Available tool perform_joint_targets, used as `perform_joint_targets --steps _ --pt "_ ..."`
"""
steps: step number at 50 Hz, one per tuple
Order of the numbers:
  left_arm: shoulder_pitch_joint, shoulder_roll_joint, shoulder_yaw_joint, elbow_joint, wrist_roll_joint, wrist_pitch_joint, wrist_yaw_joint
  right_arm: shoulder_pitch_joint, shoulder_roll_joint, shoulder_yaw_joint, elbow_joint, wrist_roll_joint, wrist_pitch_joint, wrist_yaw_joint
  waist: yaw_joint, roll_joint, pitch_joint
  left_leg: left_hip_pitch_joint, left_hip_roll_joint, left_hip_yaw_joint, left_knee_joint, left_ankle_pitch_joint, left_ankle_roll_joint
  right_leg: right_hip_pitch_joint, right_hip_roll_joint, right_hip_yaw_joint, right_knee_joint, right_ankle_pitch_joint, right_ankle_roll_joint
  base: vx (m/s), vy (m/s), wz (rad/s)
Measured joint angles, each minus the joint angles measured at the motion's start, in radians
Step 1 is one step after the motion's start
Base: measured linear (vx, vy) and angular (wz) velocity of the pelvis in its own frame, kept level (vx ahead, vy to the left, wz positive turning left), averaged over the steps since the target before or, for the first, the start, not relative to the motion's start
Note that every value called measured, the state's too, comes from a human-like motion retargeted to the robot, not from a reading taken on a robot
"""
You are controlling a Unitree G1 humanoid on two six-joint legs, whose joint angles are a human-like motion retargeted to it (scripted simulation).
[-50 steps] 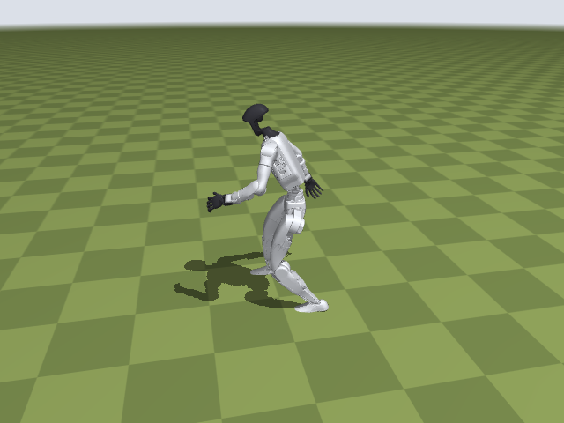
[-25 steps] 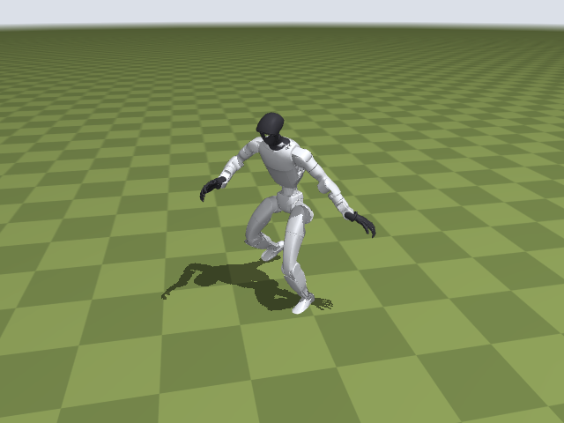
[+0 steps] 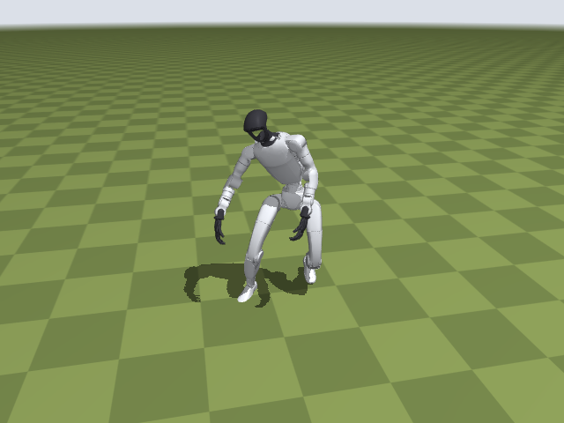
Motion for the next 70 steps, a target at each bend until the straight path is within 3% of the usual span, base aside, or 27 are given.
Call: perform_joint_targets --steps 3,5,6,7,10,13,15,17,20,22,26,29,33,35,38,40,43,45,48,50,53,55,58,61,63,67,70 --pt "0.057 0.067 -0.023 -0.059 -0.104 -0.024 0.087 -0.163 0.042 -0.231 0.414 0.032 0.068 -0.822 0.052 0.044 0.0 -0.038 0.027 0.117 0.066 0.018 0.014 0.024 -0.005 0.012 -0.016 -0.025 -0.039 0.46 0.09 -0.39" --pt "0.115 0.113 -0.019 -0.054 -0.059 -0.04 0.202 -0.167 0.018 -0.499 0.433 0.194 0.082 -1.165 0.094 0.035 0.0 -0.085 0.043 0.154 0.117 0.046 -0.014 0.026 -0.038 0.018 0.032 -0.051 -0.029 0.49 0.1 0.03" --pt "0.132 0.134 -0.011 -0.026 -0.034 -0.029 0.257 -0.126 0.016 -0.579 0.392 0.341 0.054 -1.177 0.111 0.031 0.0 -0.094 0.041 0.148 0.083 0.053 -0.008 0.084 -0.043 -0.002 -0.043 -0.035 -0.044 0.48 0.11 0.45" --pt "0.148 0.158 -0.002 0.003 -0.001 -0.018 0.309 -0.073 0.019 -0.648 0.352 0.483 0.016 -1.149 0.129 0.023 0.0 -0.104 0.044 0.143 0.053 0.06 -0.005 0.14 -0.051 -0.026 -0.103 -0.023 -0.054 0.48 0.1 0.77" --pt "0.183 0.252 0.039 0.114 0.16 0.012 0.43 0.199 0.074 -0.705 0.256 0.782 -0.124 -0.758 0.203 -0.049 -0.013 -0.126 0.082 0.121 -0.042 0.081 -0.017 0.302 -0.097 -0.13 -0.187 -0.005 -0.045 0.55 0.06 1.24" --pt "0.197 0.369 0.138 0.221 0.293 0.052 0.506 0.534 0.202 -0.62 0.112 0.66 -0.196 -0.535 0.315 -0.171 -0.094 -0.159 0.056 0.055 -0.283 0.147 -0.028 0.405 -0.155 -0.234 -0.196 0.025 -0.042 0.63 0.03 1.62" --pt "0.194 0.479 0.224 0.296 0.363 0.07 0.488 0.714 0.321 -0.616 0.005 0.513 -0.206 -0.503 0.405 -0.27 -0.163 -0.217 0.044 -0.028 -0.389 0.231 -0.069 0.384 -0.189 -0.247 -0.059 0.009 -0.071 0.69 -0.01 1.48" --pt "0.121 0.593 0.285 0.375 0.336 0.102 0.463 0.776 0.389 -0.586 -0.065 0.393 -0.165 -0.436 0.441 -0.355 -0.128 -0.153 -0.025 -0.14 -0.53 0.322 -0.073 0.426 -0.198 -0.257 0.008 0.032 -0.114 0.6 -0.02 1.63" --pt "-0.026 0.789 0.31 0.509 0.306 0.125 0.443 0.821 0.439 -0.486 -0.132 0.196 -0.13 -0.458 0.502 -0.469 -0.044 -0.095 -0.053 -0.22 -0.446 0.205 -0.081 0.412 -0.168 -0.176 0.252 -0.046 -0.149 0.59 -0.09 1.54" --pt "-0.165 0.895 0.267 0.584 0.294 0.16 0.48 0.821 0.427 -0.333 -0.187 0.094 -0.094 -0.549 0.536 -0.522 0.0 -0.087 -0.06 -0.271 -0.404 0.147 -0.048 0.351 -0.112 -0.125 0.392 -0.099 -0.173 0.52 -0.15 1.44" --pt "-0.352 0.94 0.232 0.61 0.294 0.214 0.605 0.782 0.334 -0.092 -0.374 -0.023 -0.068 -0.635 0.544 -0.56 0.0 -0.143 -0.047 -0.355 -0.333 0.087 -0.019 0.15 -0.1 -0.17 0.546 -0.16 -0.238 0.52 -0.14 1.21" --pt "-0.321 0.853 0.271 0.577 0.206 0.172 0.577 0.684 0.248 -0.041 -0.544 -0.024 -0.1 -0.5 0.517 -0.534 0.0 -0.096 -0.012 -0.371 -0.372 0.067 -0.043 0.013 -0.069 -0.14 0.495 -0.168 -0.216 0.6 -0.11 0.29" --pt "-0.154 0.638 0.308 0.564 0.102 0.114 0.423 0.466 0.161 0.029 -0.691 0.086 -0.12 -0.259 0.453 -0.435 0.0 0.089 0.067 -0.306 -0.483 0.071 -0.059 -0.057 0.011 -0.074 0.199 -0.117 -0.159 0.73 -0.06 -0.66" --pt "-0.053 0.502 0.34 0.542 0.105 0.099 0.373 0.343 0.134 0.067 -0.723 0.165 -0.114 -0.145 0.384 -0.382 0.0 0.179 0.085 -0.25 -0.495 0.065 -0.057 -0.041 0.046 -0.028 -0.045 -0.009 -0.109 0.87 -0.01 -0.59" --pt "0.072 0.266 0.397 0.49 0.067 0.072 0.354 0.137 0.086 0.132 -0.711 0.313 -0.084 -0.023 0.239 -0.299 -0.007 0.276 0.078 -0.167 -0.431 0.046 -0.012 0.033 0.068 0.078 -0.366 0.308 -0.028 0.93 0.04 -0.38" --pt "0.114 0.12 0.393 0.474 -0.006 0.056 0.359 -0.028 0.051 0.183 -0.672 0.378 -0.072 -0.008 0.152 -0.2 -0.005 0.271 0.114 -0.126 -0.294 0.047 0.029 0.025 0.1 0.1 -0.273 0.234 -0.039 0.88 0.11 -0.59" --pt "0.072 -0.054 0.251 0.537 -0.103 0.024 0.43 -0.328 0.089 0.297 -0.482 0.303 -0.093 -0.187 0.015 -0.054 0.0 0.114 0.155 -0.082 0.003 0.167 0.081 -0.034 0.122 0.109 -0.134 0.117 -0.037 0.74 0.18 -0.66" --pt "-0.006 -0.123 0.133 0.571 -0.117 0.034 0.494 -0.477 0.177 0.289 -0.276 0.153 -0.088 -0.423 -0.037 0.017 0.0 -0.015 0.101 -0.073 0.14 0.248 0.066 -0.075 0.126 0.141 -0.118 0.085 -0.084 0.61 0.28 -1.01" --pt "-0.141 -0.128 0.122 0.467 0.05 0.072 0.52 -0.547 0.253 -0.038 0.002 0.016 -0.028 -0.769 -0.027 0.063 0.0 -0.168 -0.048 -0.044 0.187 0.256 -0.032 -0.075 0.088 0.212 -0.174 0.069 -0.145 0.55 0.37 -0.75" --pt "-0.195 -0.093 0.155 0.292 0.204 0.093 0.454 -0.49 0.231 -0.352 0.043 0.15 -0.031 -0.907 -0.011 0.058 0.0 -0.222 -0.007 0.061 0.18 0.241 -0.027 -0.02 0.033 0.221 -0.229 0.074 -0.15 0.55 0.36 0.17" --pt "-0.296 0.063 0.041 0.017 0.181 0.016 0.444 -0.265 0.149 -0.616 0.101 0.651 -0.162 -1.032 0.021 -0.022 0.0 -0.273 0.029 0.082 0.107 0.216 -0.046 0.127 -0.08 0.167 -0.315 0.094 -0.098 0.58 0.3 0.92" --pt "-0.414 0.154 -0.051 -0.101 0.165 -0.015 0.41 -0.026 0.063 -0.614 0.228 0.81 -0.123 -0.844 0.07 -0.099 0.0 -0.293 0.0 0.006 -0.005 0.227 -0.073 0.243 -0.161 0.1 -0.348 0.101 -0.057 0.62 0.24 1.35" --pt "-0.628 0.23 -0.202 -0.218 0.166 -0.04 0.363 0.474 0.061 -0.441 0.228 0.533 -0.085 -0.414 0.179 -0.228 -0.002 -0.268 -0.044 -0.116 -0.318 0.238 -0.041 0.366 -0.288 -0.02 -0.296 0.077 -0.035 0.67 0.19 1.3" --pt "-0.822 0.307 -0.324 -0.291 0.203 -0.022 0.278 0.859 0.202 -0.371 0.123 0.103 -0.055 -0.174 0.284 -0.344 -0.001 -0.174 -0.053 -0.258 -0.639 0.416 -0.076 0.393 -0.359 -0.09 -0.07 -0.013 -0.131 0.76 0.13 0.87" --pt "-0.949 0.348 -0.379 -0.302 0.244 -0.002 0.212 1.017 0.305 -0.303 0.094 -0.082 -0.018 -0.009 0.318 -0.426 0.0 -0.151 -0.089 -0.318 -0.607 0.403 -0.099 0.372 -0.378 -0.069 0.134 -0.075 -0.206 0.79 0.08 1.2" --pt "-1.139 0.369 -0.44 -0.206 0.407 0.038 0.213 1.215 0.47 -0.139 0.075 -0.18 -0.006 0.152 0.326 -0.566 0.0 -0.182 -0.154 -0.392 -0.456 0.248 -0.081 0.269 -0.197 0.087 0.476 -0.192 -0.184 0.7 -0.07 1.62" --pt "-1.147 0.395 -0.4 -0.076 0.533 0.079 0.304 1.247 0.49 -0.109 0.041 -0.158 -0.021 0.15 0.345 -0.574 0.0 -0.161 -0.117 -0.423 -0.501 0.24 -0.057 0.17 -0.156 -0.076 0.553 -0.254 -0.235 0.56 -0.18 0.48"
